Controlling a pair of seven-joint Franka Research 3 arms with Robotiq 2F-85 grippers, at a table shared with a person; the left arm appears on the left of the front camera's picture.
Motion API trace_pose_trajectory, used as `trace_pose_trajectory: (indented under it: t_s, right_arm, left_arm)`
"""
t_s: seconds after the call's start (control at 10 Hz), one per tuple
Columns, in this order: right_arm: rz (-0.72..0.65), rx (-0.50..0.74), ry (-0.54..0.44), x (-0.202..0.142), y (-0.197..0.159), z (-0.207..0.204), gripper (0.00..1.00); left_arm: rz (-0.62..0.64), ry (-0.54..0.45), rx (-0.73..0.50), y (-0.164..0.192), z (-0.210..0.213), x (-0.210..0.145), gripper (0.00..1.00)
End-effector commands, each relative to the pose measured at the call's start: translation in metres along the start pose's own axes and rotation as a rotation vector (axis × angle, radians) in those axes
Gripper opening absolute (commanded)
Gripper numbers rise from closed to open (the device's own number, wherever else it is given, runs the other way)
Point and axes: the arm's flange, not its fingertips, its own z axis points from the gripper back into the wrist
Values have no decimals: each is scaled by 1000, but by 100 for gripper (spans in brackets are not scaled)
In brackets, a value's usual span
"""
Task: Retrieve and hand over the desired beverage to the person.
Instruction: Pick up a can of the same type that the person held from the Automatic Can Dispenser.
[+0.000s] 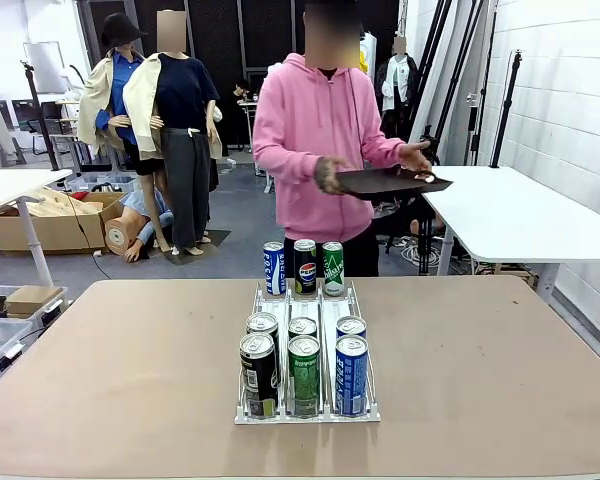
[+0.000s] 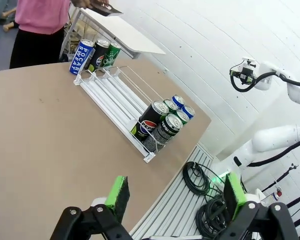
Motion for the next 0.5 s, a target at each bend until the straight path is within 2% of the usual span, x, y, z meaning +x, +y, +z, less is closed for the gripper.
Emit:
trace_pose_trajectory:
  t_s: [0.0, 0.2, 0.4]
  right_arm:
    - [19, 10, -7, 0, 1, 1, 100]
    - [3, -1, -1, 0, 0, 0, 100]
    - [-129, 83, 29, 8, -15, 0, 100]
  left_arm:
    - [-6, -9, -3, -3, 2, 1, 100]
    - [-6, -9, -3, -3, 2, 1, 100]
    - [-6, -9, -3, -3, 2, 1, 100]
